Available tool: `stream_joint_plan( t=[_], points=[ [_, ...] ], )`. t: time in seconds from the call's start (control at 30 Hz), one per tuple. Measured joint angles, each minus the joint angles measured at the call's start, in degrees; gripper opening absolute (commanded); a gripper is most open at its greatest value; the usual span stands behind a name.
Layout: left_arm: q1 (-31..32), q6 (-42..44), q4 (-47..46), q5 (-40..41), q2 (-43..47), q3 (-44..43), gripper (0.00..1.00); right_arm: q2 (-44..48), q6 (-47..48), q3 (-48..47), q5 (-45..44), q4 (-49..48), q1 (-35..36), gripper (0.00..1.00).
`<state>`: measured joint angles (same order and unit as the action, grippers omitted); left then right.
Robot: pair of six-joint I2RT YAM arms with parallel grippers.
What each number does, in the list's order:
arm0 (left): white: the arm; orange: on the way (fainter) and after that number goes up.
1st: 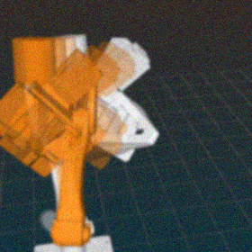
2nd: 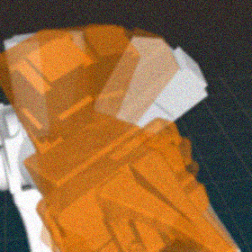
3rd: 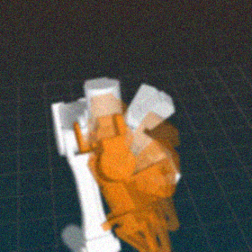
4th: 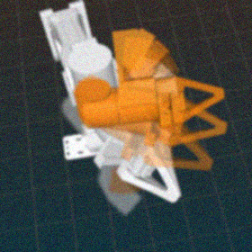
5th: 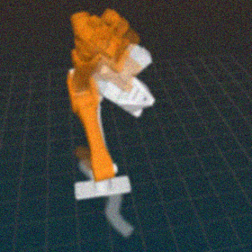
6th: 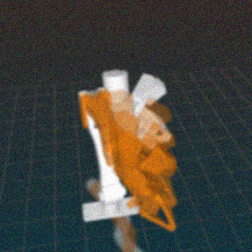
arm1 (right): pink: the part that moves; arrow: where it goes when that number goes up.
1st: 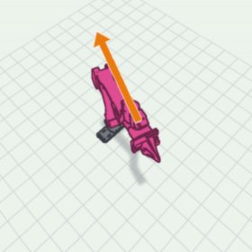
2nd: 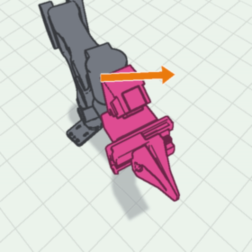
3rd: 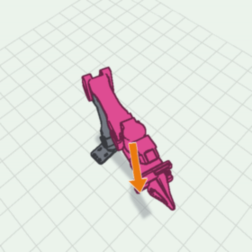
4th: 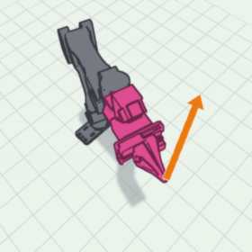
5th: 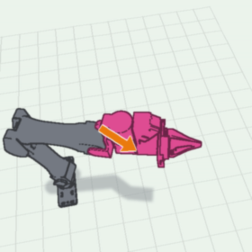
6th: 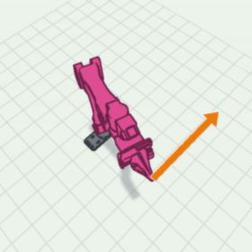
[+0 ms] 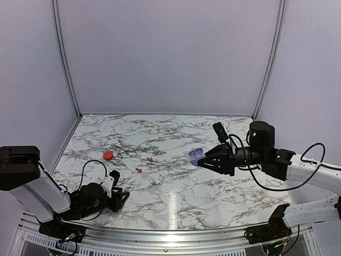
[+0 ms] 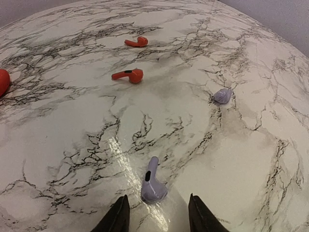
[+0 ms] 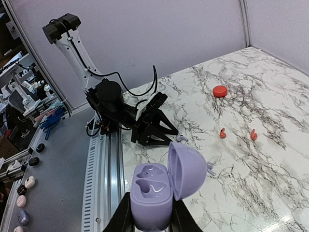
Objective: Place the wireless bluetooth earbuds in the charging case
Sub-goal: Pick up the left earbud from the center of the board.
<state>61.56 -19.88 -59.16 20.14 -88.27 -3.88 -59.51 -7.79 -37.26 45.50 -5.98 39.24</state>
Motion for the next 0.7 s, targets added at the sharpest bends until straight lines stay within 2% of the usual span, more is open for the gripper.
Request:
stream_joint_plan(
  t=[0.47, 0.7],
  points=[
    [0.0, 2.6, -7.5, 0.5, -6.9, -1.1, 0.32, 0.0, 0.3, 0.0, 0.0, 0.0, 0.0, 0.02],
    [0.0, 2.8, -9.3, 1.1, -8.8, -1.6, 0.24, -0.2, 0.3, 0.0, 0.0, 0.0, 0.0, 0.03]
  ],
)
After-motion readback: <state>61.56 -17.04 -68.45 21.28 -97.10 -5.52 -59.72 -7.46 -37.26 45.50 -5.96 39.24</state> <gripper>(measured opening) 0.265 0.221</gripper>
